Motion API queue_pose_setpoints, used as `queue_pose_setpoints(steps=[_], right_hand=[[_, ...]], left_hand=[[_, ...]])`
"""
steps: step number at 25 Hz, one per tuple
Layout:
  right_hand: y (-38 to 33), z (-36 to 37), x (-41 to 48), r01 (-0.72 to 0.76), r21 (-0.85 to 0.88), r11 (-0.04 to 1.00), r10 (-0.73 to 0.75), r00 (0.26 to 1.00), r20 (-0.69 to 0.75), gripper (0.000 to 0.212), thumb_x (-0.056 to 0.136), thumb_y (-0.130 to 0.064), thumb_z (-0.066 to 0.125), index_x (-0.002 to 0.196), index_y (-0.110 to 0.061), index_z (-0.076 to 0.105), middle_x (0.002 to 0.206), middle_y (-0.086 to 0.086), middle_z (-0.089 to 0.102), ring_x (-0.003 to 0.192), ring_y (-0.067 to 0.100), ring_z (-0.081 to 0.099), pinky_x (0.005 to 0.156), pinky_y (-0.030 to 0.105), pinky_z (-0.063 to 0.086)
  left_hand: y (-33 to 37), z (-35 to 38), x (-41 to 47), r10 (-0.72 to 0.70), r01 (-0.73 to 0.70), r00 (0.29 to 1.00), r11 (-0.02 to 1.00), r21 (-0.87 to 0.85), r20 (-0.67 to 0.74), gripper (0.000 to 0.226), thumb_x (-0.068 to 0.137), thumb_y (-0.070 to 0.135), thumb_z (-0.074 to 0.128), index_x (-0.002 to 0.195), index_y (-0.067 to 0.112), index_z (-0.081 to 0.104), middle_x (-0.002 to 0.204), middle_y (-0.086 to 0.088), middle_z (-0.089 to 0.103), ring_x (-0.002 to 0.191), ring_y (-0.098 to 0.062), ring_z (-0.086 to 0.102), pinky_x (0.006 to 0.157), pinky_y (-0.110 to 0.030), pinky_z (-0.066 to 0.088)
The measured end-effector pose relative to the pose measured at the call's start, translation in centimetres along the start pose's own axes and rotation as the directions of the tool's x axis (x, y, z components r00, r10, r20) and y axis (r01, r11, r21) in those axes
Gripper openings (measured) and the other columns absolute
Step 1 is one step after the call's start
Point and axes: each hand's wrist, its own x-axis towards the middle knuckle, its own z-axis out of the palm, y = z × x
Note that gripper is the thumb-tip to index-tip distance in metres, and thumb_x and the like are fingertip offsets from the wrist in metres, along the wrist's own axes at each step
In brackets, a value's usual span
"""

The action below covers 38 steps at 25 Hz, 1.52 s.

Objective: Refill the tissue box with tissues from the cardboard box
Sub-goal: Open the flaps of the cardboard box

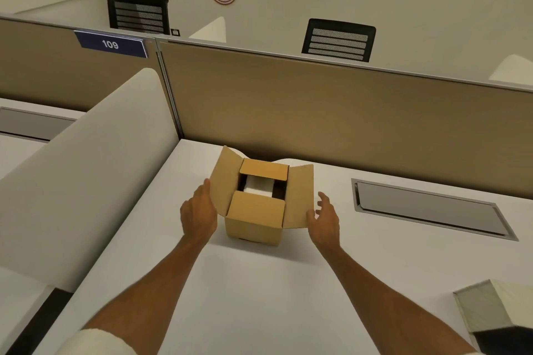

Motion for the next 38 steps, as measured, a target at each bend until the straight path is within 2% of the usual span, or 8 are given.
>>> queue_pose_setpoints(steps=[6, 12, 16, 19, 23, 29, 32, 38], right_hand=[[1.5, 0.5, 1.6, -0.025, -0.302, 0.953, 0.090, 0.975, 0.203, 0.057, 0.100, -0.035, 0.040, 0.151, -0.016, 0.022, 0.160, 0.005, 0.021, 0.146, 0.027, 0.024, 0.114, 0.048, 0.030], [-1.4, 0.0, 2.5, 0.105, -0.476, 0.873, -0.108, 0.994, 0.020, 0.038, 0.092, -0.029, 0.057, 0.125, -0.011, 0.055, 0.128, 0.008, 0.060, 0.108, 0.023, 0.060, 0.094, 0.034, 0.051], [-5.0, -0.1, 4.0, 0.346, -0.606, 0.716, -0.368, 0.925, 0.094, 0.040, 0.092, -0.032, 0.058, 0.126, -0.012, 0.054, 0.131, 0.007, 0.056, 0.113, 0.023, 0.054, 0.096, 0.033, 0.046], [-6.7, 0.8, 5.9, 0.425, -0.583, 0.692, -0.371, 0.903, 0.217, 0.034, 0.094, -0.026, 0.055, 0.125, -0.012, 0.052, 0.131, 0.008, 0.053, 0.111, 0.024, 0.055, 0.090, 0.033, 0.049], [-7.6, 2.5, 9.0, 0.386, -0.479, 0.789, -0.277, 0.918, 0.283, 0.048, 0.090, -0.027, 0.063, 0.133, -0.012, 0.047, 0.134, 0.009, 0.051, 0.118, 0.026, 0.052, 0.094, 0.039, 0.048], [-6.3, 4.3, 11.1, 0.468, -0.578, 0.668, -0.277, 0.878, 0.391, 0.055, 0.090, -0.029, 0.062, 0.139, -0.015, 0.040, 0.146, 0.011, 0.042, 0.128, 0.030, 0.044, 0.103, 0.040, 0.042], [-5.4, 4.6, 11.6, 0.503, -0.560, 0.658, -0.368, 0.864, 0.344, 0.038, 0.094, -0.028, 0.054, 0.129, -0.015, 0.052, 0.132, 0.011, 0.054, 0.114, 0.028, 0.054, 0.094, 0.039, 0.049], [-6.6, 4.8, 12.7, 0.322, -0.263, 0.910, -0.324, 0.945, 0.039, 0.029, 0.094, -0.027, 0.055, 0.117, -0.010, 0.062, 0.117, 0.013, 0.060, 0.101, 0.027, 0.061, 0.086, 0.037, 0.050]], left_hand=[[-1.4, 1.3, 0.7, -0.117, 0.070, 0.967, 0.976, 0.205, 0.226, 0.061, 0.097, 0.023, 0.047, 0.149, 0.004, 0.020, 0.155, -0.016, 0.029, 0.137, -0.035, 0.040, 0.113, -0.050, 0.033], [0.4, 0.4, 1.5, 0.201, -0.124, 0.976, 0.825, 0.551, -0.082, 0.060, 0.095, 0.033, 0.040, 0.144, -0.001, 0.038, 0.155, -0.018, 0.034, 0.147, -0.031, 0.024, 0.116, -0.045, -0.019], [4.3, 0.2, 3.5, 0.426, -0.360, 0.905, 0.757, 0.545, 0.005, 0.059, 0.097, 0.031, 0.040, 0.146, -0.001, 0.034, 0.158, -0.018, 0.027, 0.148, -0.031, 0.019, 0.121, -0.039, -0.008], [6.4, 2.0, 4.7, 0.452, -0.468, 0.880, 0.779, 0.416, 0.144, 0.058, 0.102, 0.033, 0.030, 0.150, 0.002, 0.023, 0.161, -0.013, 0.020, 0.150, -0.027, 0.015, 0.122, -0.037, 0.002], [7.0, 4.1, 6.0, 0.264, -0.298, 0.947, 0.935, 0.193, 0.182, 0.067, 0.101, 0.042, 0.031, 0.153, 0.006, 0.009, 0.162, -0.011, 0.012, 0.151, -0.026, 0.008, 0.122, -0.039, 0.001], [6.1, 5.4, 6.4, 0.234, -0.321, 0.929, 0.895, 0.310, 0.286, 0.076, 0.098, 0.040, 0.037, 0.153, 0.005, -0.003, 0.163, -0.013, -0.003, 0.151, -0.028, -0.003, 0.123, -0.043, -0.002], [6.0, 4.7, 6.3, 0.270, -0.349, 0.915, 0.902, 0.256, 0.299, 0.077, 0.097, 0.038, 0.039, 0.153, 0.006, -0.004, 0.163, -0.011, -0.005, 0.151, -0.026, -0.004, 0.122, -0.042, -0.004], [5.1, 0.7, 4.6, 0.385, -0.480, 0.825, 0.863, 0.155, 0.414, 0.091, 0.083, 0.052, 0.033, 0.152, 0.010, -0.010, 0.163, -0.006, -0.015, 0.150, -0.021, -0.013, 0.121, -0.038, -0.006]])
